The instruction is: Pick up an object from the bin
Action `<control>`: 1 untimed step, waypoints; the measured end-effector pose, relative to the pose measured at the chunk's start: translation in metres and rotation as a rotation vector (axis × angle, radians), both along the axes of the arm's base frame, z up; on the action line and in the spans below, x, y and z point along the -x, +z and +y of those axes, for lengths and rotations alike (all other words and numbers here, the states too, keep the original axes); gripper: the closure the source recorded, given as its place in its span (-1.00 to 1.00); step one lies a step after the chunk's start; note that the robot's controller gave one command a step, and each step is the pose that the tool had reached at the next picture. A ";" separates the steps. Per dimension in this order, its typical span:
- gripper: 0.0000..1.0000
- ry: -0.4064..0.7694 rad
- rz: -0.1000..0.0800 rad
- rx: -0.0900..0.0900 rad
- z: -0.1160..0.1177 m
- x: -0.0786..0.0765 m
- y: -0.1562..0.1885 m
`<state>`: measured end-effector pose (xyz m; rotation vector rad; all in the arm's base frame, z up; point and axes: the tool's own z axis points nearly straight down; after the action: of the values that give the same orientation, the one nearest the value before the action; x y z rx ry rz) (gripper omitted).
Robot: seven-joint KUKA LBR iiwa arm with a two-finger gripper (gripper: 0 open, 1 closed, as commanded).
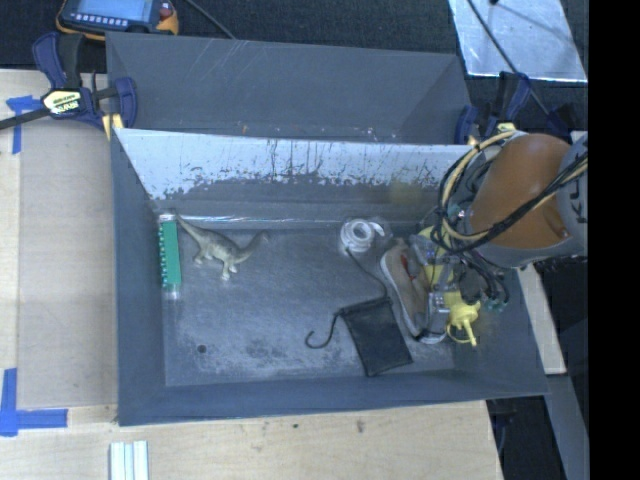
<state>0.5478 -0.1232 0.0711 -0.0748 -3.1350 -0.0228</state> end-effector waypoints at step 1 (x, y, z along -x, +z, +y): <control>-1.00 0.065 -0.019 0.019 0.015 0.011 0.002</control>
Offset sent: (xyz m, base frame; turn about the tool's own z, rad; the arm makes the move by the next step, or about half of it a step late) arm -0.0440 0.0163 -0.0009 -0.0357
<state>0.5364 -0.1078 0.0730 0.0280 -3.1546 0.0069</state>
